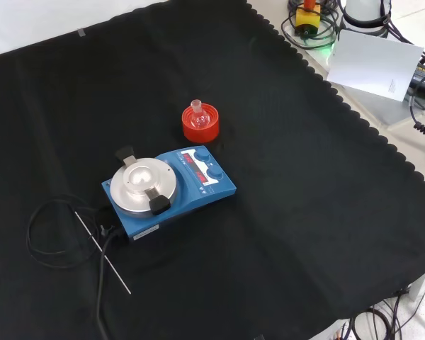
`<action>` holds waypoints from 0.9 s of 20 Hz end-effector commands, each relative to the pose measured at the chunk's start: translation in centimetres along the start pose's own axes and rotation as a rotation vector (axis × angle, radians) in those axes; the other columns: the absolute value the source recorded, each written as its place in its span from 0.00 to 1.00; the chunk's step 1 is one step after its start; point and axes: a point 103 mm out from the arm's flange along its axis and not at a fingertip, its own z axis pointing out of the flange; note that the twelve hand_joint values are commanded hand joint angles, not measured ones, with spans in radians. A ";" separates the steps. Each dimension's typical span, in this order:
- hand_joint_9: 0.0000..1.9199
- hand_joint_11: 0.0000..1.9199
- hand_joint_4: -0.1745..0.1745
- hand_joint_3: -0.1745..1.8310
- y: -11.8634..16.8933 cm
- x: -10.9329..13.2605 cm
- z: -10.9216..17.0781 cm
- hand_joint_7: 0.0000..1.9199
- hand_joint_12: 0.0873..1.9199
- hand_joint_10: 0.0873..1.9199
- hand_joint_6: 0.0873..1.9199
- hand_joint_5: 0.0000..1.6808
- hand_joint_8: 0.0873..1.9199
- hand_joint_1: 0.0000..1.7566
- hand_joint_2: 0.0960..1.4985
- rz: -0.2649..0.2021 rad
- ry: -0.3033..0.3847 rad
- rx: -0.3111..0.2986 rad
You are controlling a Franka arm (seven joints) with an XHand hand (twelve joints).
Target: Pick up the round-bottom flask.
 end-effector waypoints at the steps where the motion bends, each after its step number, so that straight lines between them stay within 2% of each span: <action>1: 0.24 0.14 0.44 0.39 0.0 0.0 0.0 0.17 0.67 0.40 0.20 0.17 0.36 0.22 0.71 0.000 -0.008 -0.008; 2: 0.16 0.07 0.44 0.34 0.1 -0.5 0.1 0.09 0.67 0.36 0.17 0.18 0.31 0.14 0.76 0.003 0.002 -0.006; 3: 0.12 0.03 0.45 0.30 0.1 -0.7 0.1 0.05 0.66 0.34 0.15 0.19 0.29 0.10 0.80 0.005 0.004 -0.006; 5: 0.09 0.01 0.45 0.27 0.1 -0.7 0.1 0.02 0.66 0.33 0.14 0.20 0.27 0.07 0.83 0.005 0.002 -0.002; 10: 0.08 0.00 0.45 0.26 0.4 -0.4 0.7 0.01 0.66 0.32 0.13 0.20 0.26 0.06 0.83 0.012 -0.005 0.000; 18: 0.08 0.00 0.45 0.25 1.3 -3.0 4.5 0.02 0.66 0.32 0.13 0.20 0.26 0.07 0.84 0.069 0.010 0.046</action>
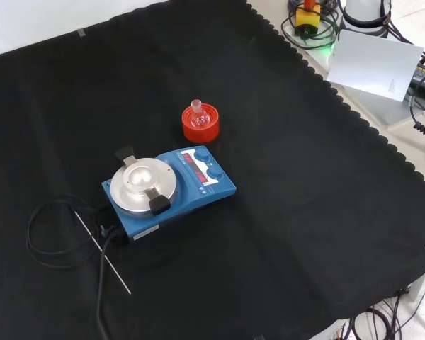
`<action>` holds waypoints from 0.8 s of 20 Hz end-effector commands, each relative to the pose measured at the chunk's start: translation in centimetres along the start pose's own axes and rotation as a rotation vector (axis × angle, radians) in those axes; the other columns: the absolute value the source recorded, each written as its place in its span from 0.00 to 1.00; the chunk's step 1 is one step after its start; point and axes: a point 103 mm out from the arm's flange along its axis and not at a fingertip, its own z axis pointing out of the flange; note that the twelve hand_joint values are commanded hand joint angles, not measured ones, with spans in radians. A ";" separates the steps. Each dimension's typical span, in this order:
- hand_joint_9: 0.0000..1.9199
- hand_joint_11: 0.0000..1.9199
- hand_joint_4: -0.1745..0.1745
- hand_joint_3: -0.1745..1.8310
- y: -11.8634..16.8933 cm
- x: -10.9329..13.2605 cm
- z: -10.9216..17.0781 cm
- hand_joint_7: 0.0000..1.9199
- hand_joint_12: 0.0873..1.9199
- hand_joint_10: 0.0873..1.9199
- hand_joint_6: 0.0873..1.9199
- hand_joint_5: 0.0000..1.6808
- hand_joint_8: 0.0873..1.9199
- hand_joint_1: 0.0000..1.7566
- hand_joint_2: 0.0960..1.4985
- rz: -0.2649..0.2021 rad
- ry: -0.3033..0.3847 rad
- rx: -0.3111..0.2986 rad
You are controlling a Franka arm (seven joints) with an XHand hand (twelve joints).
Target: Pick up the round-bottom flask.
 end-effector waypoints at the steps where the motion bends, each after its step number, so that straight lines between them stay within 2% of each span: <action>1: 0.08 0.00 0.45 0.25 1.0 -2.9 4.2 0.02 0.66 0.32 0.13 0.20 0.26 0.07 0.84 0.063 0.014 0.048; 5: 0.08 0.00 0.45 0.25 2.3 -4.3 7.0 0.02 0.66 0.32 0.12 0.21 0.26 0.07 0.84 0.068 0.024 0.055; 9: 0.09 0.00 0.43 0.24 3.9 -6.6 10.4 0.02 0.66 0.32 0.12 0.22 0.26 0.10 0.84 0.072 0.067 0.078; 16: 0.11 0.00 0.39 0.22 7.2 -7.5 15.8 0.03 0.68 0.33 0.12 0.25 0.26 0.19 0.80 0.091 0.107 0.096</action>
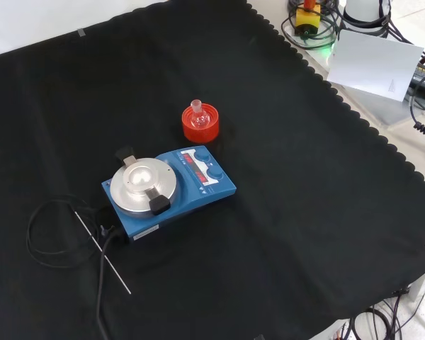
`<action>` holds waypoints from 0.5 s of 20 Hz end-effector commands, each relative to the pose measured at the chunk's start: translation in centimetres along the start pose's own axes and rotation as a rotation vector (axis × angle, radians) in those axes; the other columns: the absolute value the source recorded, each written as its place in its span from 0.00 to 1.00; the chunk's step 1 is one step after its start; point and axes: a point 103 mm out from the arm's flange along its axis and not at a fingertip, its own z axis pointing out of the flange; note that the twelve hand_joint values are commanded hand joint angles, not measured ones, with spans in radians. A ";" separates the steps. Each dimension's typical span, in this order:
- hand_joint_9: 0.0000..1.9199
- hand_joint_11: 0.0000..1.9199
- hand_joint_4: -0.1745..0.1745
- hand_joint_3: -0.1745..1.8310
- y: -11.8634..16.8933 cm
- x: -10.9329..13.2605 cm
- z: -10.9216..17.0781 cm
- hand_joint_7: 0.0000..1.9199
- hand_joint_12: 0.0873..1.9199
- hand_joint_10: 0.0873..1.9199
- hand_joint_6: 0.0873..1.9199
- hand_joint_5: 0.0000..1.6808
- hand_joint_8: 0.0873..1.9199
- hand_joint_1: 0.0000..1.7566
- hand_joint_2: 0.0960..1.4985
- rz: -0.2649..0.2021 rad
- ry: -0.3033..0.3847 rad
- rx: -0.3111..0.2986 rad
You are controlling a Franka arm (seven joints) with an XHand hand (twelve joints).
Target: Pick up the round-bottom flask.
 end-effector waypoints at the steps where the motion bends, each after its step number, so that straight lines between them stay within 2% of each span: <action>1: 0.11 0.00 0.39 0.22 3.8 -2.1 5.9 0.04 0.68 0.33 0.12 0.25 0.26 0.20 0.80 0.018 0.051 0.036; 6: 0.11 0.00 0.38 0.21 6.4 -2.0 9.6 0.04 0.69 0.33 0.11 0.26 0.27 0.27 0.74 0.014 0.053 0.109; 10: 0.12 0.00 0.38 0.25 7.7 -1.5 12.6 0.05 0.69 0.33 0.06 0.27 0.28 0.34 0.64 0.014 0.048 0.150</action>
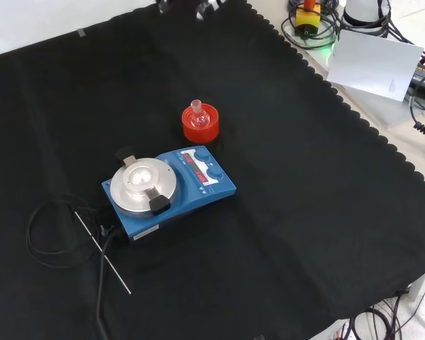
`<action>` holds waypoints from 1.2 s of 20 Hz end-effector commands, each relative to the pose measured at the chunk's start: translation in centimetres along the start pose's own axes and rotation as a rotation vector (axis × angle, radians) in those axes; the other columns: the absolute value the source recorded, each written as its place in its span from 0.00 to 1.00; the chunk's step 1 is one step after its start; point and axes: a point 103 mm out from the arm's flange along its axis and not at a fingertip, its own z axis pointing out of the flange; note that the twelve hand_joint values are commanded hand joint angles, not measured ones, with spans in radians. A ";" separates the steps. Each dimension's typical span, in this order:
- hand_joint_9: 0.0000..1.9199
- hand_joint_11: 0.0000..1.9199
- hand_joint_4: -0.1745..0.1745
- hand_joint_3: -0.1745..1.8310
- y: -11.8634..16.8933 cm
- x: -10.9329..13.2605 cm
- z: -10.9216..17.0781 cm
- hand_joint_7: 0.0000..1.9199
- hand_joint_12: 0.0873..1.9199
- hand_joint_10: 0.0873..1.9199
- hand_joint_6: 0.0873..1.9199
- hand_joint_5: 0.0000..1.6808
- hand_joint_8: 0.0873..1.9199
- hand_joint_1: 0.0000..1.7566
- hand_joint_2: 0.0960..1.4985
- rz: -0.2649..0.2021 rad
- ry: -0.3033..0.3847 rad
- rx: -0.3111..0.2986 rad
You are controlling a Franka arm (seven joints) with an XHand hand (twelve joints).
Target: Pick up the round-bottom flask.
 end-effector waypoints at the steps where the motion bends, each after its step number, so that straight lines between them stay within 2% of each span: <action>1: 0.12 0.00 0.39 0.27 4.5 -0.1 5.7 0.05 0.70 0.33 0.05 0.27 0.28 0.35 0.61 0.003 0.020 0.063; 7: 0.15 0.00 0.40 0.38 5.7 0.7 8.8 0.06 0.70 0.34 0.01 0.30 0.29 0.47 0.47 0.000 0.026 0.088; 14: 0.18 0.01 0.39 0.42 6.2 2.0 11.8 0.08 0.72 0.34 0.04 0.38 0.30 0.52 0.40 -0.018 0.032 0.096; 17: 0.19 0.02 0.39 0.44 6.4 2.6 12.6 0.09 0.73 0.34 0.06 0.41 0.30 0.53 0.38 -0.035 0.031 0.075; 19: 0.21 0.03 0.38 0.45 6.5 2.9 13.1 0.10 0.72 0.33 0.11 0.41 0.30 0.53 0.37 -0.045 0.028 0.054; 24: 0.22 0.04 0.37 0.46 6.9 3.2 14.3 0.12 0.72 0.32 0.23 0.38 0.31 0.54 0.35 -0.059 0.031 0.061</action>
